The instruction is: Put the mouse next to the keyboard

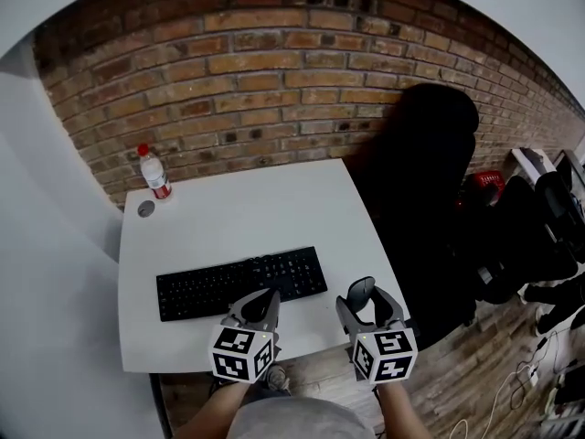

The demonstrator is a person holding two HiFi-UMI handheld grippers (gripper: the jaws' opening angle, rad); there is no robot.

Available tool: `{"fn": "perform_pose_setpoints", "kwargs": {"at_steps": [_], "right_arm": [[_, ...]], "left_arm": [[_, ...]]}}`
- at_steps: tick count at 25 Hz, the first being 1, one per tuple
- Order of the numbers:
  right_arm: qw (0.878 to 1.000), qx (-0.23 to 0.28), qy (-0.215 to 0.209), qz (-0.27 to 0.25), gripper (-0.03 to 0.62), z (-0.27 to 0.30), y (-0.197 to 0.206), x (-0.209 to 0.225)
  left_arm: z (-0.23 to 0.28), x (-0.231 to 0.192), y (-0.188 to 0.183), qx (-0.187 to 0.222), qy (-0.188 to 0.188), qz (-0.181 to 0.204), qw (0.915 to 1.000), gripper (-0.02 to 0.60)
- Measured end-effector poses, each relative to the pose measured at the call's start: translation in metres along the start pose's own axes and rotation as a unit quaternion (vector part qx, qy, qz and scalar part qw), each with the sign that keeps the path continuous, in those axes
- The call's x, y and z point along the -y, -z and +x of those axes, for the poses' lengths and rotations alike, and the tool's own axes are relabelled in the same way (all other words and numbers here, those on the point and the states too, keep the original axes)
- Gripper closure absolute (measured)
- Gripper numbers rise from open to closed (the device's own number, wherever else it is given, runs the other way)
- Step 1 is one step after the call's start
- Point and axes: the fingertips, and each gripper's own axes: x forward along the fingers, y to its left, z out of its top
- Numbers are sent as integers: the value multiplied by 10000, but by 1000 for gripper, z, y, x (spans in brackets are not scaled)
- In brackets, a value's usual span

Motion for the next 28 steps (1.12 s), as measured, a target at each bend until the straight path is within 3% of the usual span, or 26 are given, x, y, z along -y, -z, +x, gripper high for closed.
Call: {"fn": "perform_pose_setpoints", "kwargs": {"at_steps": [12,19,28], "right_arm": [[9997,-175,-103,-165,292,45,-8,-8],[9990,-311,-243,-231,292,71,-4,14],[9966,-715,-389,-106,292,101,18,57]], "left_arm": [[-1,-49,-3,80,-343,-243,9991,597],[13,-66,-9,163,-734,-365,9965,597],[57,-58,-17,117,-990,-456,9940,597]]}}
